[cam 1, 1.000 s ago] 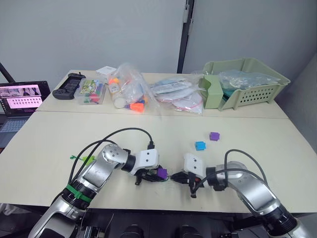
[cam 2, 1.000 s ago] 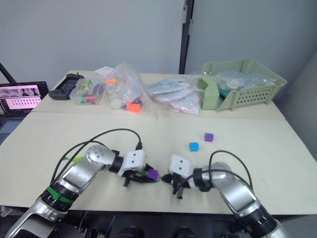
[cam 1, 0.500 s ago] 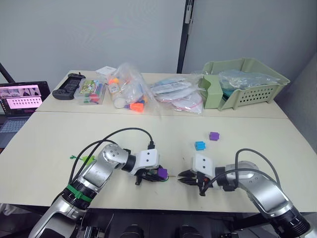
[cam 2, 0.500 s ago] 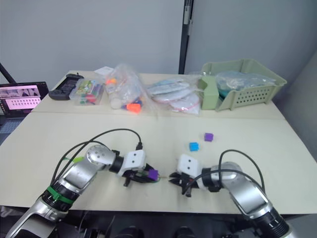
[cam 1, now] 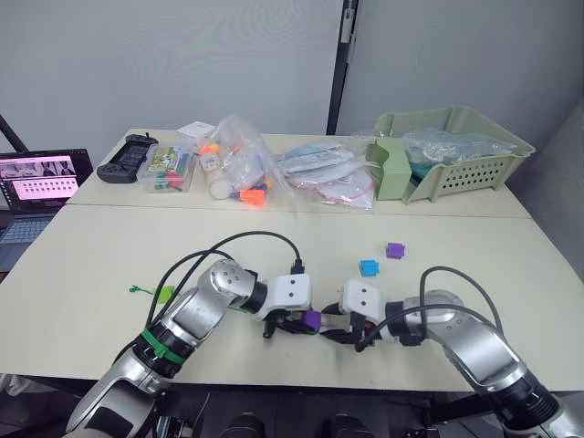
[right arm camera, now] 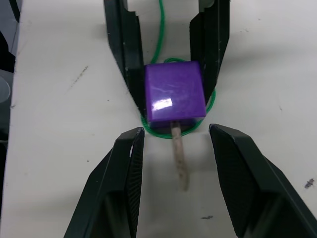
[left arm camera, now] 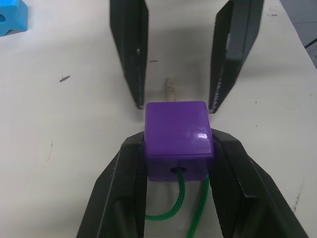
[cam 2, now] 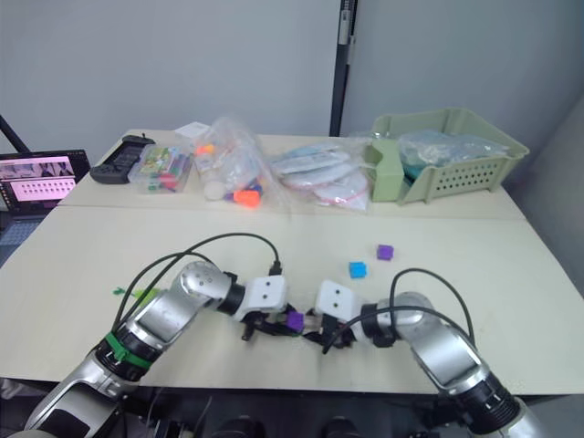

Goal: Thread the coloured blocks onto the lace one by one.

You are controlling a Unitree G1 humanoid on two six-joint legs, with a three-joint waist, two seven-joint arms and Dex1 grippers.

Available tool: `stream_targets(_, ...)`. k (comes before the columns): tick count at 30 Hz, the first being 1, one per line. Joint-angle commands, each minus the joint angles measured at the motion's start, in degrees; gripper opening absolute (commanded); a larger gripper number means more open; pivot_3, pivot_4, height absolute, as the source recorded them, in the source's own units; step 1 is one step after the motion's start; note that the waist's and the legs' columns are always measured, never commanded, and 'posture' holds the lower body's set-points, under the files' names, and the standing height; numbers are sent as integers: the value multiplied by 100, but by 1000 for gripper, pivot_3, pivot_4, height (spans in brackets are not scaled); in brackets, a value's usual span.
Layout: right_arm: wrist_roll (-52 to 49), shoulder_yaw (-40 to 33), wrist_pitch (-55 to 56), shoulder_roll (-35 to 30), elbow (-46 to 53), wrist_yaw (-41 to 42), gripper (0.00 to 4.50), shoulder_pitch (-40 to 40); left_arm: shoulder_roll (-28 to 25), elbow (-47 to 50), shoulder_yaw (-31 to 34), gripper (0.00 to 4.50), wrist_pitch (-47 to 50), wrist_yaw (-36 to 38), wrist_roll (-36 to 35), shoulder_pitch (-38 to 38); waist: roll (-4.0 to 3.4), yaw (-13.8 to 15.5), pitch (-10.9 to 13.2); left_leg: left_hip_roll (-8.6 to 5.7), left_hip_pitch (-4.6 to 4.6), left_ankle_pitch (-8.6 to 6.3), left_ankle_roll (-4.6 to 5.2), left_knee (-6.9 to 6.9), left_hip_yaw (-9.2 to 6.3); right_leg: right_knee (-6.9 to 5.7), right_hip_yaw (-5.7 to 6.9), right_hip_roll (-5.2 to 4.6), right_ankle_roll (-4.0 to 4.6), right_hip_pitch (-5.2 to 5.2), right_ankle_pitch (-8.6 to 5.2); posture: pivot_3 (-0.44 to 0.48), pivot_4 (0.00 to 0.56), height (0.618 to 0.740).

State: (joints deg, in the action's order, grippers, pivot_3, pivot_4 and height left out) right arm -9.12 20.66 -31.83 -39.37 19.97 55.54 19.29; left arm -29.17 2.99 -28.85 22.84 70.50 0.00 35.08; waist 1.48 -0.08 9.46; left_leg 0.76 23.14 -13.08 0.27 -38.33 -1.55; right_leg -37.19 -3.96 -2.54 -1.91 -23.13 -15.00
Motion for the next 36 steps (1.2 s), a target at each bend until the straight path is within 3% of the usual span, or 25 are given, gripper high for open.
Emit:
stream_targets(1, 63, 21, 12, 10, 26, 10, 1699, 93, 43, 191, -75, 1206, 58, 3, 17, 95, 0, -7, 0, 0, 0, 0, 0, 0, 0, 0, 0, 0, 0, 0, 0, 0, 150, 740)
stream_targets(6, 95, 39, 17, -8, 2, 66, 34, 123, 43, 210, -80, 1206, 95, -20, 4, 102, 0, -17, 0, 1, 0, 0, 0, 0, 0, -1, 0, 0, 0, -1, 0, 0, 150, 740)
stream_targets(14, 87, -33, 66, -85, 23, 131, 9, 64, 38, 193, -24, 1206, 53, -16, -59, 92, 0, -19, 0, 1, 1, 0, 0, 0, -1, -1, 0, 0, 0, -1, 0, 0, 150, 740)
stream_targets(27, -468, -1620, 529, -1380, 566, 582, 9, -1383, -868, -48, 849, 1206, -277, 223, -597, -394, 0, -75, 0, 8, -1, 0, 0, 1, 0, -2, 0, 5, 1, -3, 0, 0, 150, 740)
stream_targets(36, -525, -2237, 732, -1653, 598, 650, 9, -2070, -1691, -421, 1316, 1206, -573, 671, -797, -778, 0, -78, 0, 9, -2, 0, 0, 2, 2, -1, -1, 4, 1, -3, 0, 0, 150, 740)
